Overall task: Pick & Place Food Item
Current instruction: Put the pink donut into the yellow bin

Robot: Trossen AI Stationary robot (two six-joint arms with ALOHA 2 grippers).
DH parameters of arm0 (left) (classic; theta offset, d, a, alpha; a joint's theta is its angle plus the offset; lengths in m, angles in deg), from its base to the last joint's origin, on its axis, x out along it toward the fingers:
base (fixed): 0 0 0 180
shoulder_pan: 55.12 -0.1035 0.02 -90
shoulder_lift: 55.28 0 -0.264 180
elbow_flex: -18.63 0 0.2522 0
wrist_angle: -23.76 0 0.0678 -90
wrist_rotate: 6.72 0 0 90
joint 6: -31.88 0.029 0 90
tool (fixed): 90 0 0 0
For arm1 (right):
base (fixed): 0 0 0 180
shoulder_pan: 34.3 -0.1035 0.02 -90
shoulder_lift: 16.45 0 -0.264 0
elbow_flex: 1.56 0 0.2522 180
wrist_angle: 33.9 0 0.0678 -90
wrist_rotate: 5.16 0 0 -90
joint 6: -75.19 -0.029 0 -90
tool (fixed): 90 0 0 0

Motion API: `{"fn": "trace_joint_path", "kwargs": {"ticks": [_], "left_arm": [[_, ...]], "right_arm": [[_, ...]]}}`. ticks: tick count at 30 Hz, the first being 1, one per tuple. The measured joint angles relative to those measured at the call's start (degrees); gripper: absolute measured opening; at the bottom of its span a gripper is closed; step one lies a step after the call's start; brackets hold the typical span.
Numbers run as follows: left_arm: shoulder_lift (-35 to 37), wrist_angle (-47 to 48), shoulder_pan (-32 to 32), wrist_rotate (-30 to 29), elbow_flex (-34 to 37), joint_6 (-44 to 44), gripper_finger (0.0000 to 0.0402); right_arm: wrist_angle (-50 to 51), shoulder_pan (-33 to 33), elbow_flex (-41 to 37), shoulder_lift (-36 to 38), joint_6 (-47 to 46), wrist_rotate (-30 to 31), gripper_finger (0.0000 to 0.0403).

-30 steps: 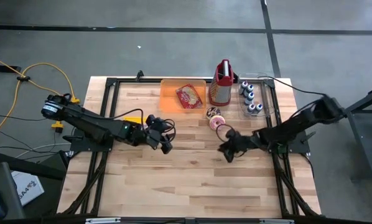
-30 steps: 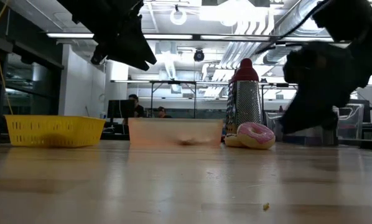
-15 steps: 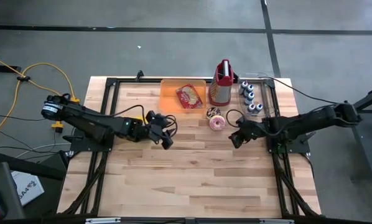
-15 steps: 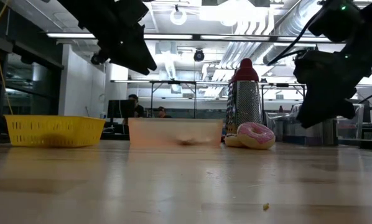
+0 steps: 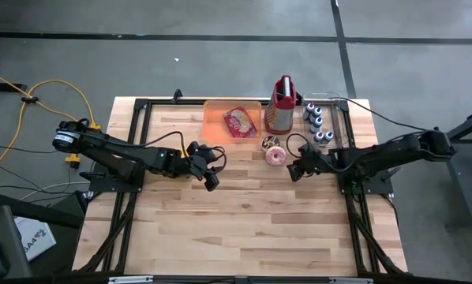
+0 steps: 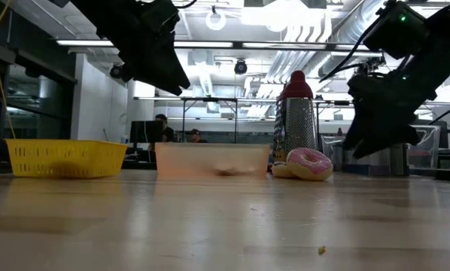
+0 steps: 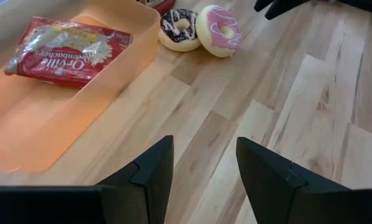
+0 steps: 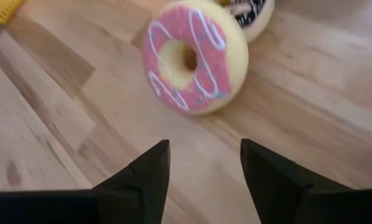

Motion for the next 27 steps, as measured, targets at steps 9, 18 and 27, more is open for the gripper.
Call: {"fn": "trace_joint_path", "kwargs": {"ticks": [9, 18, 27], "left_arm": [[0.0, 0.07, -0.01, -0.01, 0.0, 2.56, 0.0167], [0.0, 0.08, -0.02, -0.02, 0.0, 7.04, 0.0167], [0.0, 0.61, 0.0, -0.04, 0.0, 9.98, 0.0167]], "right_arm": [[-5.22, 0.04, 0.0, -4.5, -2.26, 3.36, 0.0184], [-15.16, 0.02, 0.0, -12.85, -4.87, 6.25, 0.0184], [-17.72, 0.13, 0.0, -16.62, -9.01, 9.82, 0.0184]]}}
